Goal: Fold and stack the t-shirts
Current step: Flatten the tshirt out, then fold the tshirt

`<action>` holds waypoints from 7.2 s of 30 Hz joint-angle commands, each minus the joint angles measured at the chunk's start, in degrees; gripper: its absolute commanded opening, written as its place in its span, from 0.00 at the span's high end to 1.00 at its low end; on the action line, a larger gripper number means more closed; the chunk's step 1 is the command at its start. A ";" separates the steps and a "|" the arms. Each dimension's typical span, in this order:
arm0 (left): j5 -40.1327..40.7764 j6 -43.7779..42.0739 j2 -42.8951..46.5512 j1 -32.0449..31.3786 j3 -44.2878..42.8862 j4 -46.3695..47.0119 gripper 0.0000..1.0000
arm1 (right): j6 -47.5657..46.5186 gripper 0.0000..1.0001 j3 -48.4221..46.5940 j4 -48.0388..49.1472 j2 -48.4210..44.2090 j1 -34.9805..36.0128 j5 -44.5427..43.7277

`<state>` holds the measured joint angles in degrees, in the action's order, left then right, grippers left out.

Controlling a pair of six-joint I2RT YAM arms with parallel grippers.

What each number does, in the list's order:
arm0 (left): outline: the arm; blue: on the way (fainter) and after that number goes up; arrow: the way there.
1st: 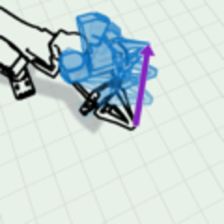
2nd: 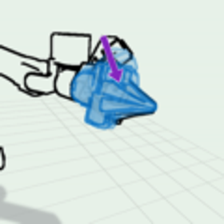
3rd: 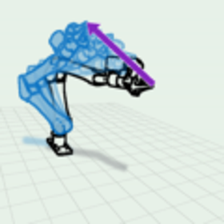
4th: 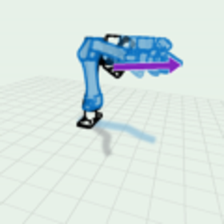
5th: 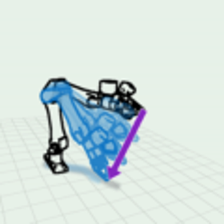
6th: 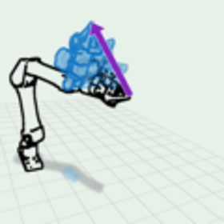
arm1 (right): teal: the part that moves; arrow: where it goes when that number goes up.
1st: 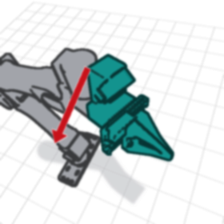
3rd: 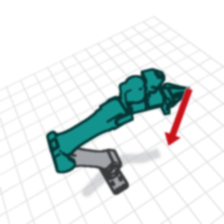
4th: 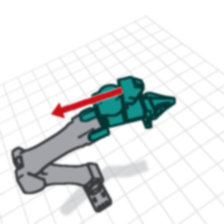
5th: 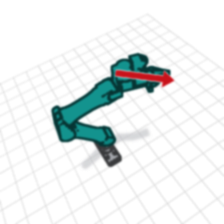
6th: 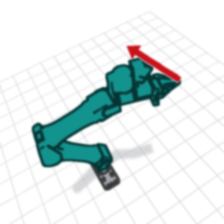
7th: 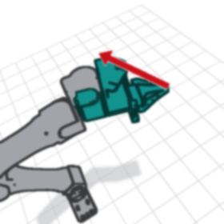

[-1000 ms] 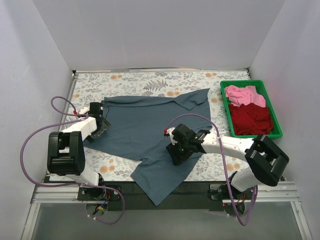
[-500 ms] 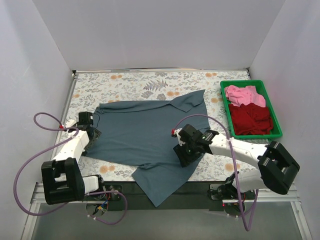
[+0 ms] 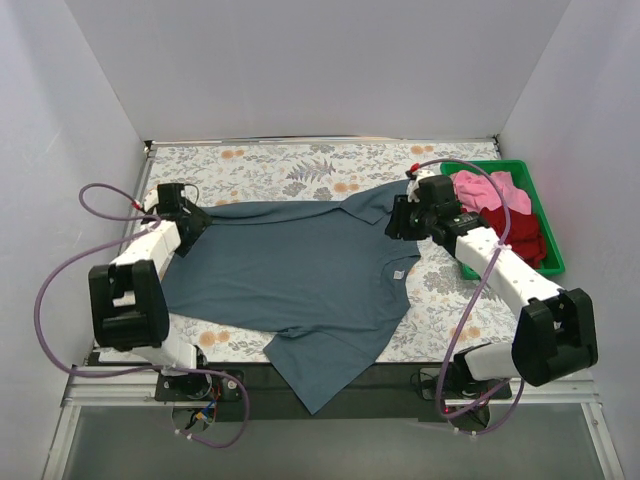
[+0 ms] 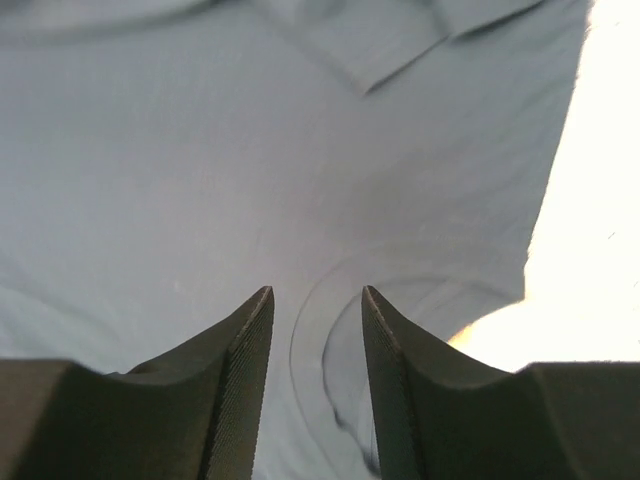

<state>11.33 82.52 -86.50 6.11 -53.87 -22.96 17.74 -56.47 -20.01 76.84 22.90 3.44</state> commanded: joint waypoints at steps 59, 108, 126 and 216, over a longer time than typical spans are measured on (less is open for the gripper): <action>1.41 2.47 -29.08 -7.60 -28.41 3.71 0.78 | -2.97 0.61 -5.76 12.01 15.18 -7.78 8.42; -1.14 -7.64 -45.60 -7.60 -49.41 8.37 0.99 | -0.25 0.88 -30.01 22.47 43.31 -15.95 11.15; -0.52 -4.12 -48.68 -6.64 -54.33 11.27 1.00 | 8.80 0.99 -37.05 21.94 43.40 -20.79 11.41; 7.21 -2.01 -16.77 -3.30 -17.76 -0.07 0.83 | 19.36 0.55 6.46 -6.36 -0.81 -4.17 5.10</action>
<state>14.90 80.16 -107.39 1.54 -71.55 -22.94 41.01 -49.84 -25.93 77.82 18.41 9.98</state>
